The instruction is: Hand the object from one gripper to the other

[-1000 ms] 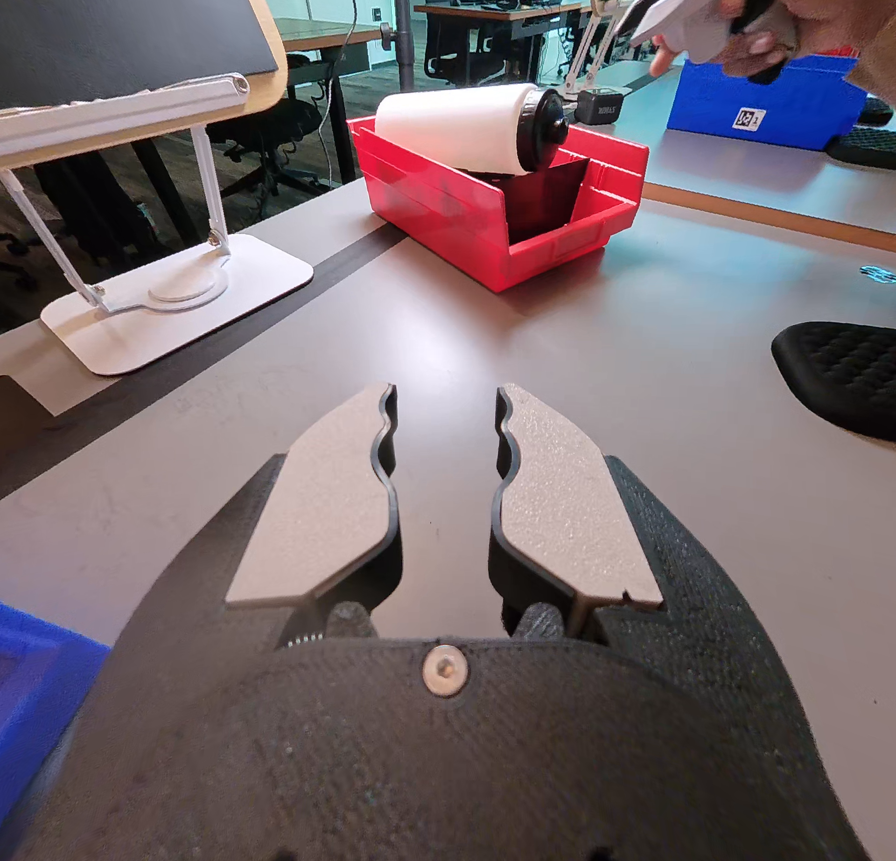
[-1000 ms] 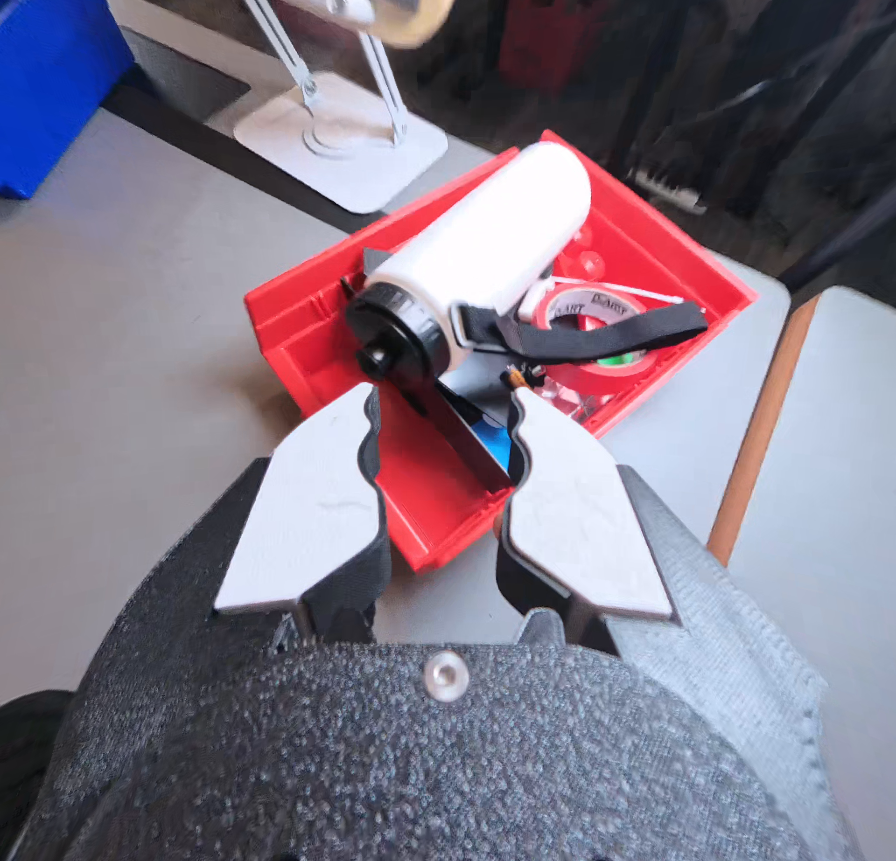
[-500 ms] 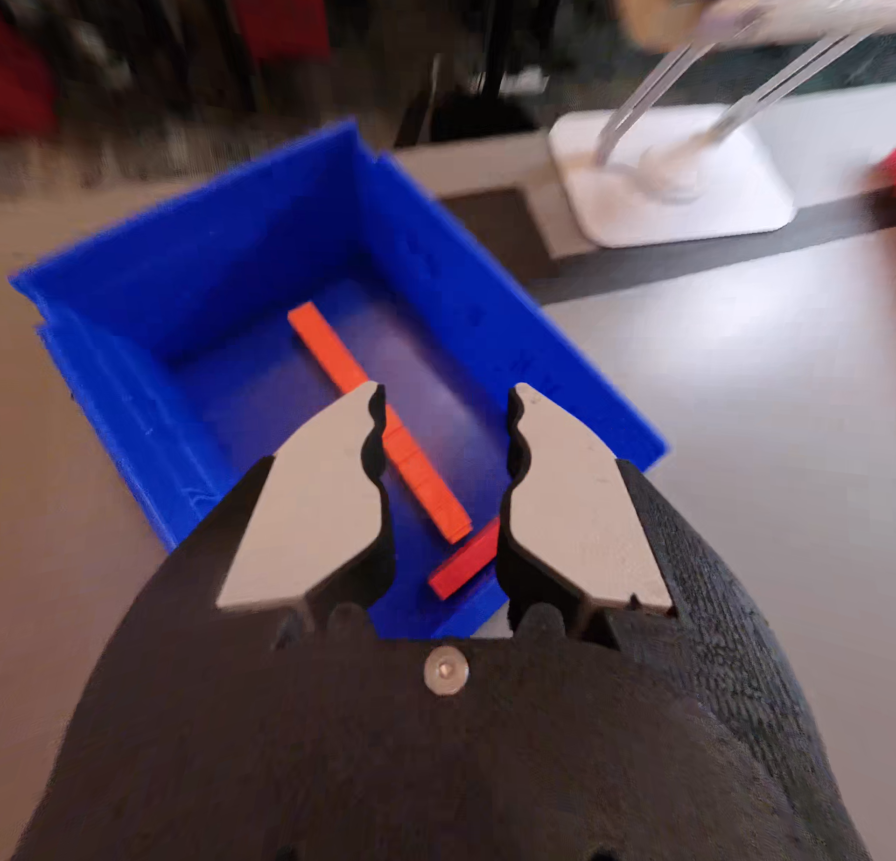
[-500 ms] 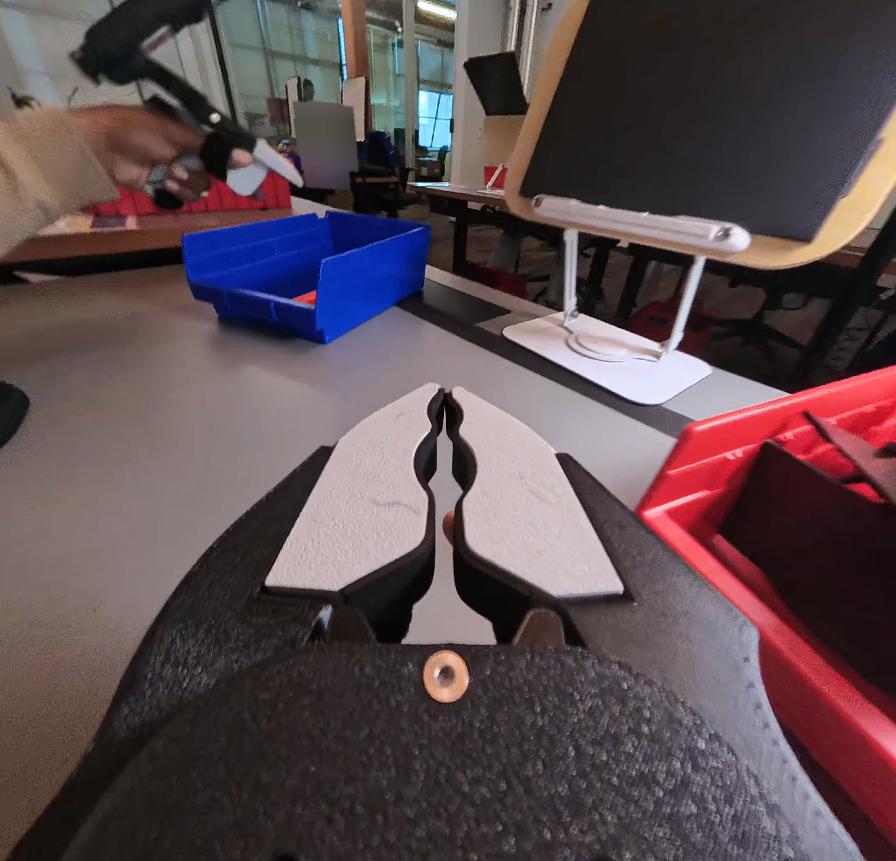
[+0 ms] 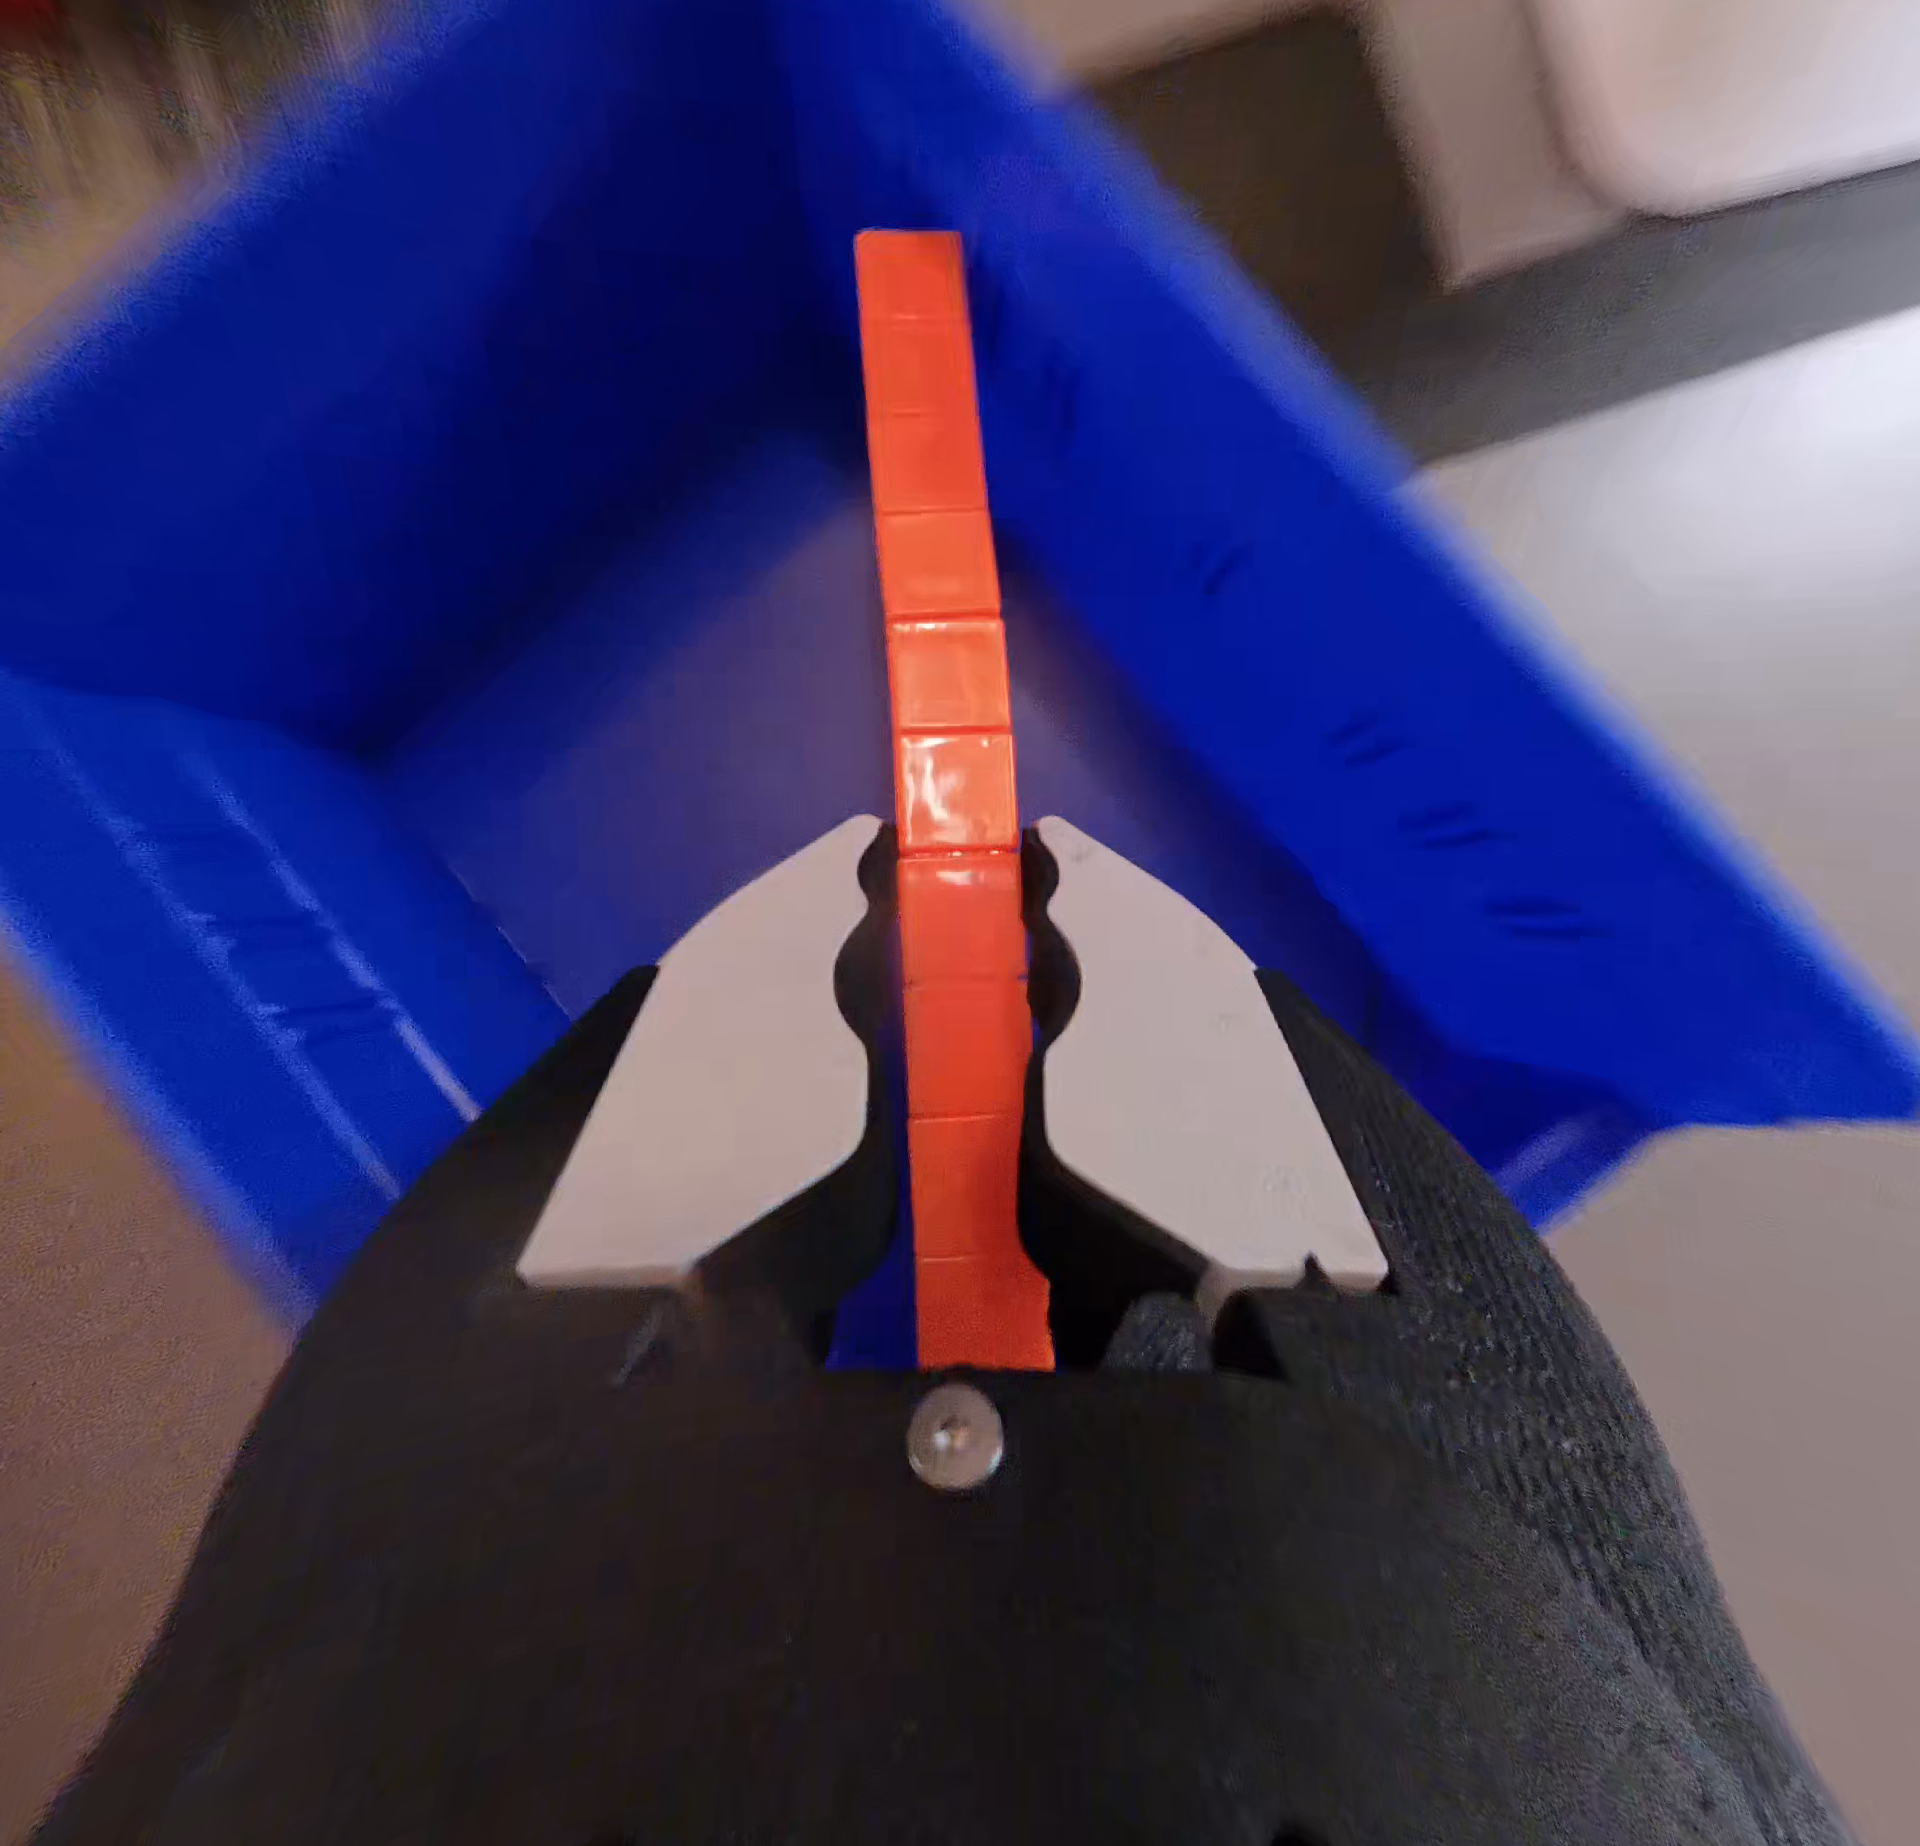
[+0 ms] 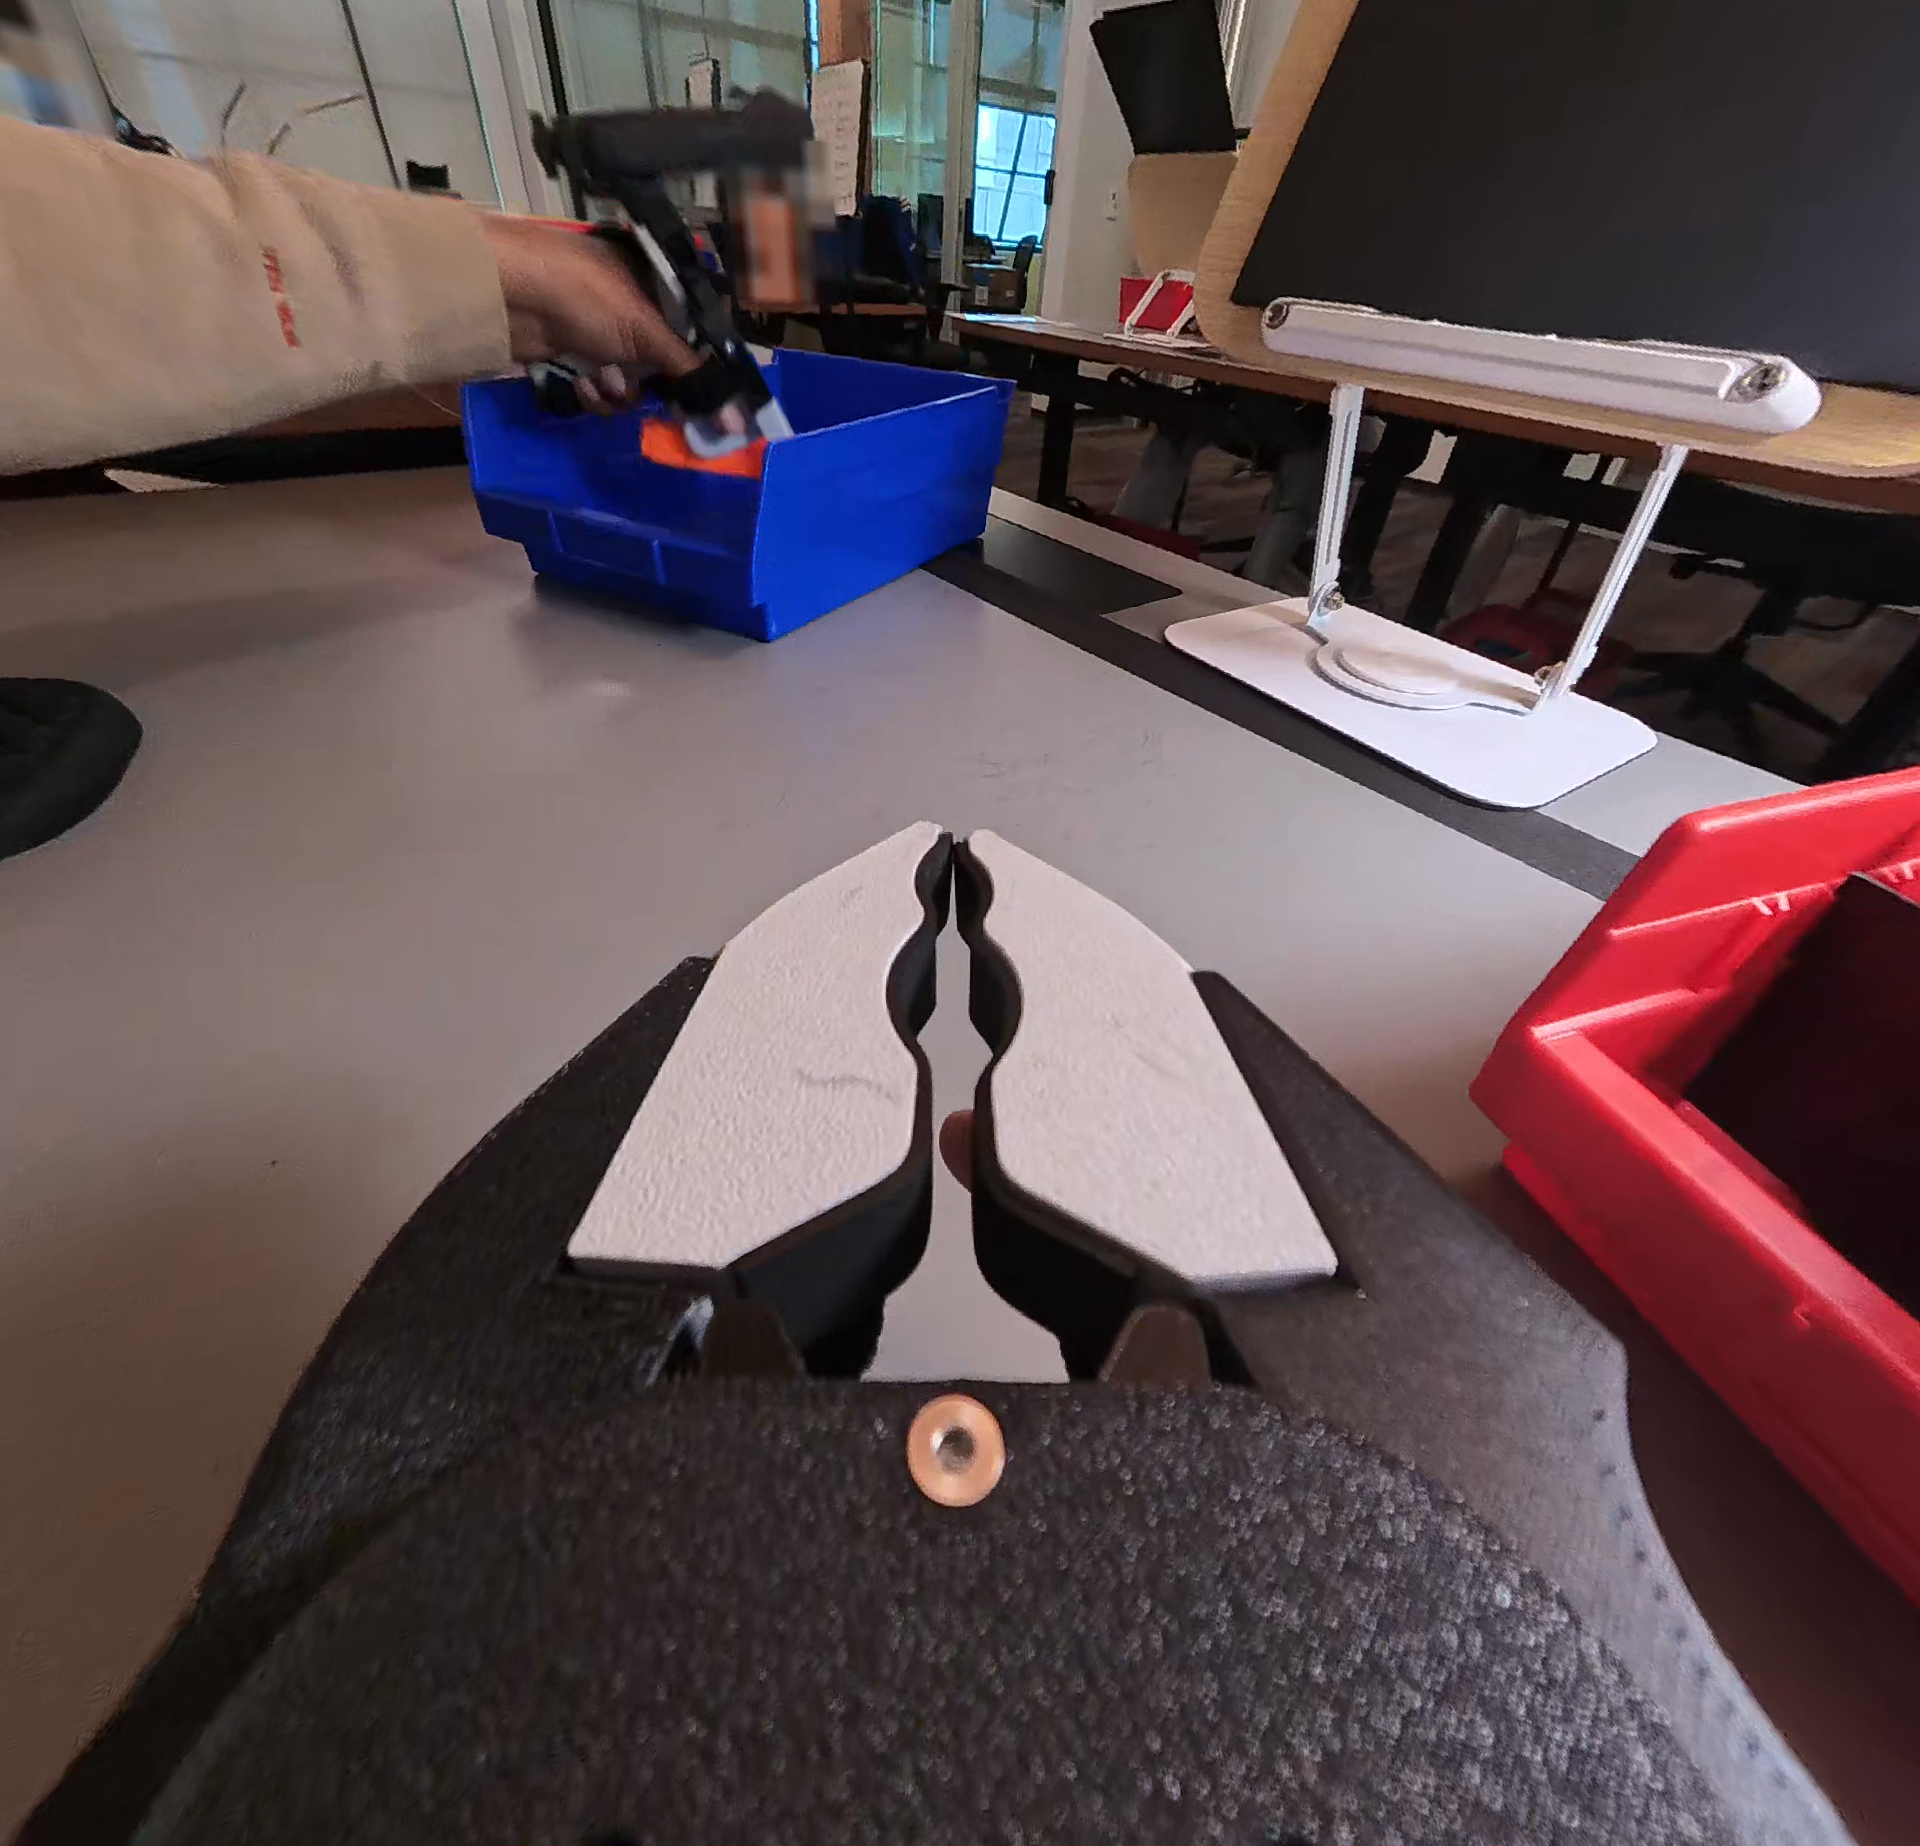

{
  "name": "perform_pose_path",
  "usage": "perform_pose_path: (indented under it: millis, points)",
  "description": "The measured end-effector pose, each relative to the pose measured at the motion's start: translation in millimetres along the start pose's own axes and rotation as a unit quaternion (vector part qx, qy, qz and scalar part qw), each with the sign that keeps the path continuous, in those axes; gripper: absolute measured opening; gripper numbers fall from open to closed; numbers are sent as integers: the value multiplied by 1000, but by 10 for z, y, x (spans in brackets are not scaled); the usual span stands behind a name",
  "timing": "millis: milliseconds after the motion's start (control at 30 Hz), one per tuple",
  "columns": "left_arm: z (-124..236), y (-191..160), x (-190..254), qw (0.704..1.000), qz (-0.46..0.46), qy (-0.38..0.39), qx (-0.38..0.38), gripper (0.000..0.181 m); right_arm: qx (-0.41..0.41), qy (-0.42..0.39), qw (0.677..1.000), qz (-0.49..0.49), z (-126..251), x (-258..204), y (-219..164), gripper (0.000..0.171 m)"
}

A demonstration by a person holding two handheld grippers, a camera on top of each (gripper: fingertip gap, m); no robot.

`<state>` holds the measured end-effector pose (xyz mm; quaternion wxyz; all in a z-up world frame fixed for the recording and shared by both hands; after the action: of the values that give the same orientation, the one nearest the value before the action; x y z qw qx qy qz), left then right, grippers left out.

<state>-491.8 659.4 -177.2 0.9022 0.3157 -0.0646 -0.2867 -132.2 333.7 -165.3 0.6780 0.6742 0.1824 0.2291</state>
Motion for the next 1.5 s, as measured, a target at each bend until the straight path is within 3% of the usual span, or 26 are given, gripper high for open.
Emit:
perform_pose_path:
  millis: [33,167,267,333,467,567,633,700,800,900,1233,1433,1500]
  points:
    - [209,146,50,999,-8,-9,47,23,2,0,1000,6,-2,-6,16,0]
    - [1192,565,492,970,-47,-89,222,23,18,-7,1000,24,-63,-4,172,3]
    - [1888,674,1089,916,-72,-198,340,23,39,17,999,14,-188,-82,485,11]
    - [2232,636,1591,866,-95,-292,395,22,81,39,996,6,-297,-175,875,16]
    - [2591,396,2557,772,-131,-464,414,23,158,124,979,-48,-498,-425,1809,39]
    - [2642,209,3028,730,-144,-541,391,23,177,181,962,-97,-539,-520,2228,55]
    - [2592,115,3195,724,-149,-562,370,23,197,201,953,-116,-472,-531,2357,53]
    - [2543,48,3302,721,-147,-584,344,23,199,197,952,-125,-417,-485,2355,30]
    - [2428,17,3376,728,-142,-592,316,22,187,214,953,-109,-397,-540,2271,24]
    - [2389,13,3383,718,-123,-616,300,22,186,208,956,-90,-388,-539,2234,24]
    - [2329,37,3363,705,-94,-634,303,22,234,230,925,-190,-458,-424,2083,24]
    - [2341,67,3326,704,-92,-625,325,22,248,225,921,-200,-464,-409,2088,24]
    - [2399,62,3293,703,-104,-618,335,30,246,235,922,-184,-431,-442,2120,23]
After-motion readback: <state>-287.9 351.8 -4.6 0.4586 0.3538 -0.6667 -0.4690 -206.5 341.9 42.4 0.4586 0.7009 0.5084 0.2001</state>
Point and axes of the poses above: each gripper's, where its closed fingertips meet, z back along the fingers, y out of its top, x = y × z across the jaws, the point moved 3 cm from there along z, back along the fingers, and after that the axes turned 4 degrees about x, right-handed, at the moved point
